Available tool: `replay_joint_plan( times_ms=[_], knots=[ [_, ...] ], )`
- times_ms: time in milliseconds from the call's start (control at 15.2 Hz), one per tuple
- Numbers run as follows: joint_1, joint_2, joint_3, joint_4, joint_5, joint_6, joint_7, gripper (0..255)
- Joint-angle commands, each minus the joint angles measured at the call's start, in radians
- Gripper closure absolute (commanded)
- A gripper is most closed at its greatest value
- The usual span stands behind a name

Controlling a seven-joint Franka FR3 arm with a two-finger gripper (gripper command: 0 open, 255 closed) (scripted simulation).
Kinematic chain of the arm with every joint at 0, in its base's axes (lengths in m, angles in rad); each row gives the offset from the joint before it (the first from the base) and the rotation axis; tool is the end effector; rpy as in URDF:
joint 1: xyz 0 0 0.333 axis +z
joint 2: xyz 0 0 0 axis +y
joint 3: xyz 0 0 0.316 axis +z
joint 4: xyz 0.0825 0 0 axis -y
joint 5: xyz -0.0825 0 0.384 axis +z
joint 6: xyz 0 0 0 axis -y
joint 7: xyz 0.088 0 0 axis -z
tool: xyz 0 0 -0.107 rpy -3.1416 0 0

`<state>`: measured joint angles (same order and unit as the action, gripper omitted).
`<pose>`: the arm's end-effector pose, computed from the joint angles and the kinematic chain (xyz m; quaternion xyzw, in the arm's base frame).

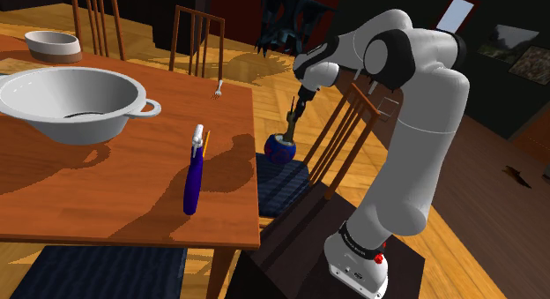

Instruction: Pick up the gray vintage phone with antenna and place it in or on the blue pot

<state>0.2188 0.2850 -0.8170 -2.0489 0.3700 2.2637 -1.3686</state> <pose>0.4967 -0.3094 0.3444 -0.9600 -0.2763 -0.0449 0.0060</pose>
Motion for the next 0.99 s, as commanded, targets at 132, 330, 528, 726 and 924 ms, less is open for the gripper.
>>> replay_joint_plan(
  times_ms=[132, 330, 528, 726, 924],
  knots=[
    [0.0, 0.0, 0.0, 0.0, 0.0, 0.0, 0.0, 0],
    [0.021, -0.049, -0.026, 0.018, -0.054, -0.048, 0.035, 0],
    [0.035, -0.091, -0.044, 0.039, -0.099, -0.094, 0.065, 0],
    [0.035, -0.091, -0.043, 0.039, -0.099, -0.094, 0.065, 0],
    [0.035, -0.091, -0.043, 0.039, -0.099, -0.094, 0.065, 0]
  ],
)
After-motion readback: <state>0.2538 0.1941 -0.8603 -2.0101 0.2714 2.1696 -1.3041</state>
